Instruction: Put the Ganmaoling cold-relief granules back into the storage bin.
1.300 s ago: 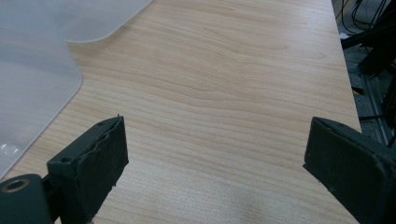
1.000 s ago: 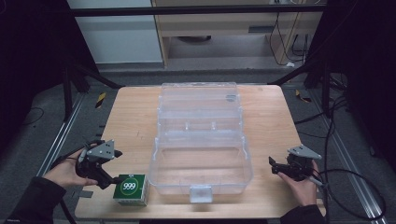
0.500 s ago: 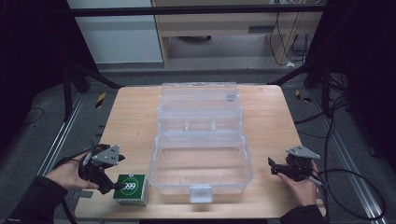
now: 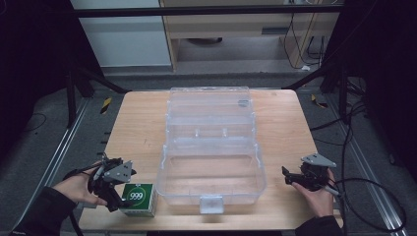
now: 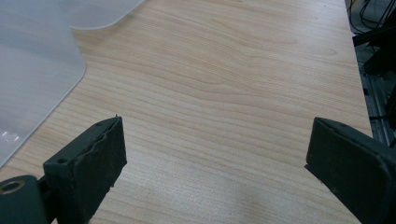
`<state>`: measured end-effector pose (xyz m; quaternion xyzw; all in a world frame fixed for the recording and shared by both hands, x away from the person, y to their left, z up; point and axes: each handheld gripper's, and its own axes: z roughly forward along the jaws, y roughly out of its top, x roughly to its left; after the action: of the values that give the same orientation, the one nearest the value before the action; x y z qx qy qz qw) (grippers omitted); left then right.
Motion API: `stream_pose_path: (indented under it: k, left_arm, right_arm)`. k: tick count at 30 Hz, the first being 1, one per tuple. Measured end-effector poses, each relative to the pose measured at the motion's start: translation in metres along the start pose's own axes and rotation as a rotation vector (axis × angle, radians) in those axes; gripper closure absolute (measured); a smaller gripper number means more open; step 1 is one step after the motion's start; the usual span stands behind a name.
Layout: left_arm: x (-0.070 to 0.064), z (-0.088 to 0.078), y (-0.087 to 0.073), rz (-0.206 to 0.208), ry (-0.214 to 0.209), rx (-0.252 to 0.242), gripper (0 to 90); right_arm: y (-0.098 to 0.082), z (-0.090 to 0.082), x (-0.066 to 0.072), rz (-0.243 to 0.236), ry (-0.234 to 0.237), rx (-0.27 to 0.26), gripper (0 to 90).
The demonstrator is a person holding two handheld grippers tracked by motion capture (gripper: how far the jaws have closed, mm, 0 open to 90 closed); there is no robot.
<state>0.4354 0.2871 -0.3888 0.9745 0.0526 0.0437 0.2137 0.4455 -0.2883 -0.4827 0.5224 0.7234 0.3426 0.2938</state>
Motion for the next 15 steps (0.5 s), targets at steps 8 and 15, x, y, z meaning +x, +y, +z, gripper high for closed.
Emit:
stream_pose_path:
  k: [8, 15]
  left_arm:
    - [-0.003, 0.009, 0.002, 0.041, -0.019, 0.016, 6.1]
    - [-0.005, 0.015, 0.002, 0.068, -0.04, 0.037, 6.5]
  right_arm:
    - [0.0, 0.001, 0.0, -0.006, 0.001, 0.003, 4.8]
    - [0.0, 0.001, 0.0, -0.008, 0.001, 0.009, 4.5]
